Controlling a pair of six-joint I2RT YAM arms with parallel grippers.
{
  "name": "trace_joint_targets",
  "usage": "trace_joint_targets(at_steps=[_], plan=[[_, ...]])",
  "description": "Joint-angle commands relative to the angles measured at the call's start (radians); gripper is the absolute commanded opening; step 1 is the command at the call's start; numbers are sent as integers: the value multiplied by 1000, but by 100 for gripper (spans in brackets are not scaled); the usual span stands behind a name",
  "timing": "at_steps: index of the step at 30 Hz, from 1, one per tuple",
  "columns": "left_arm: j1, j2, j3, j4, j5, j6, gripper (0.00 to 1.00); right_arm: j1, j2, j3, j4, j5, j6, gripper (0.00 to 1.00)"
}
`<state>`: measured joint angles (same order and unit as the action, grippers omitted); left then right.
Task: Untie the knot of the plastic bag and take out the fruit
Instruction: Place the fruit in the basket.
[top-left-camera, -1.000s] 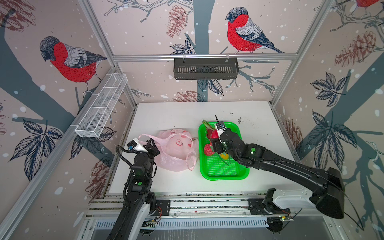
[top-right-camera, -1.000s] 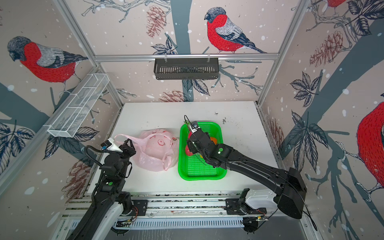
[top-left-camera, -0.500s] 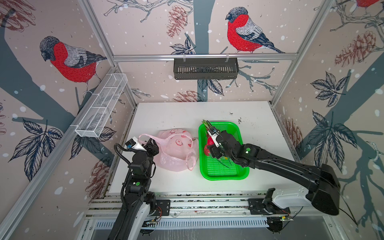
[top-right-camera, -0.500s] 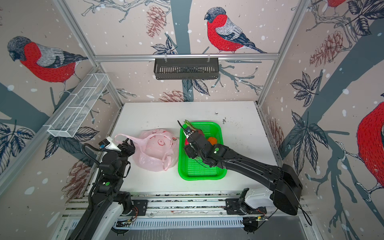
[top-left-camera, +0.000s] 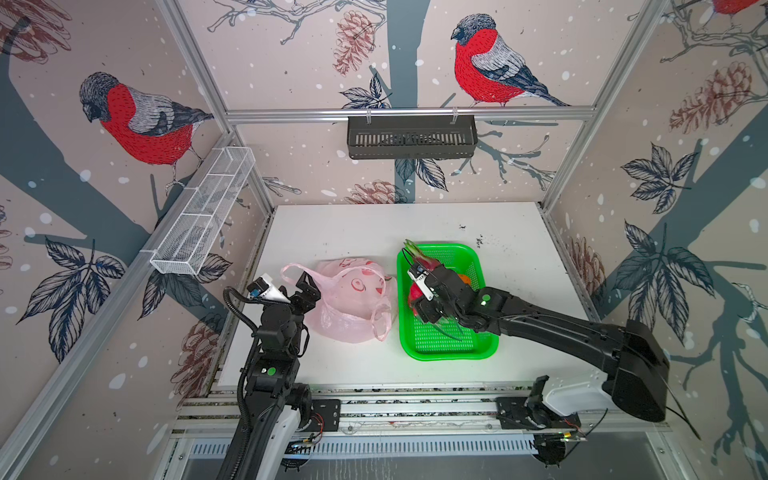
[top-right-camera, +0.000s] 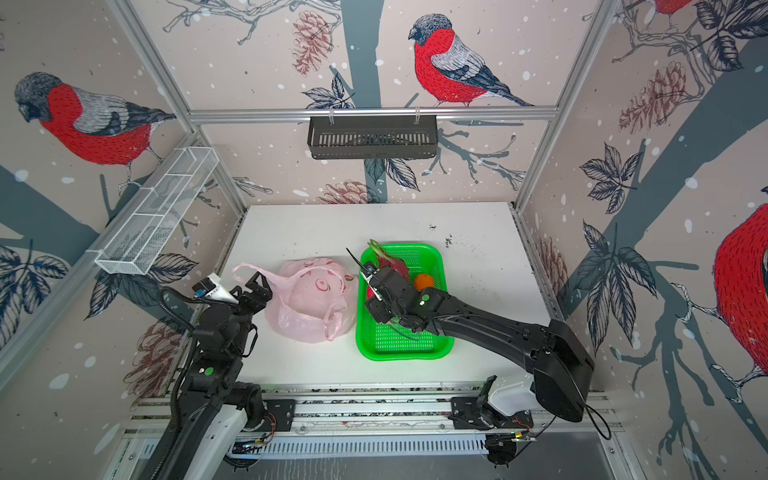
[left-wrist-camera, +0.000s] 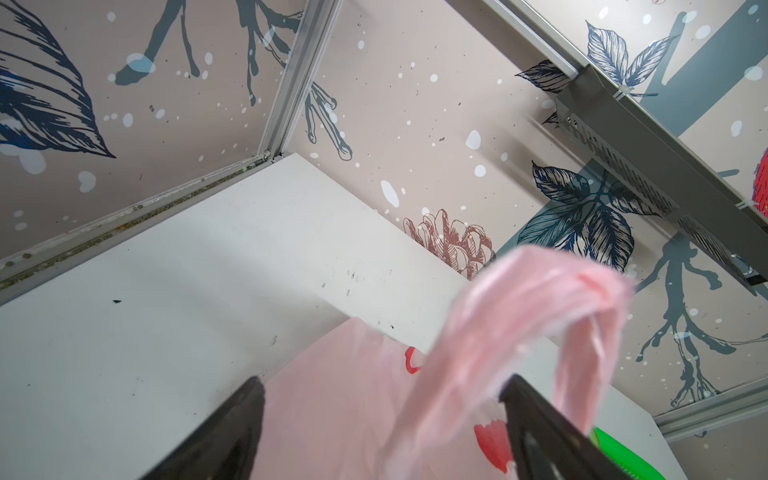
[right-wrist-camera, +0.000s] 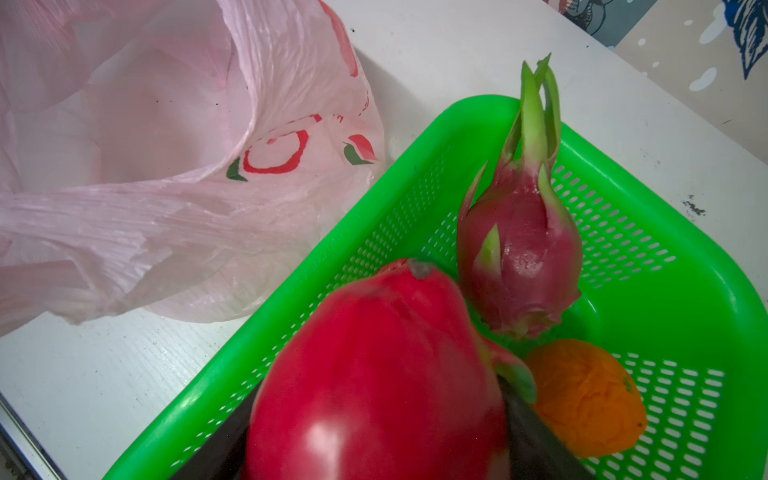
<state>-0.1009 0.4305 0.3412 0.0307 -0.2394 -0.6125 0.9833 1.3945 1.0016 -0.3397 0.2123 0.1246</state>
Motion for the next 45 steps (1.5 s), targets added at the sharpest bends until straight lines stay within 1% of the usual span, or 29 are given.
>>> trace_joint_targets(at_steps=[1,2,9,29,38,45], plan=[[1,-11,19,-29,-32,12,96,-1,12,-3,24,-15,-26,23],[1,-15,25,-37,-36,14,97,-1,18,-4,22,-18,-28,23],[0,-34,59,-90,-54,25,97,-10,64,-5,20,-45,-45,24],[1,-113,117,-224,-110,33,97,-32,174,-39,41,-109,-63,33],[1,-135,133,-250,-121,34,97,-45,211,-55,54,-130,-66,44],[1,-143,146,-266,-133,37,97,-47,230,-60,65,-134,-65,61]])
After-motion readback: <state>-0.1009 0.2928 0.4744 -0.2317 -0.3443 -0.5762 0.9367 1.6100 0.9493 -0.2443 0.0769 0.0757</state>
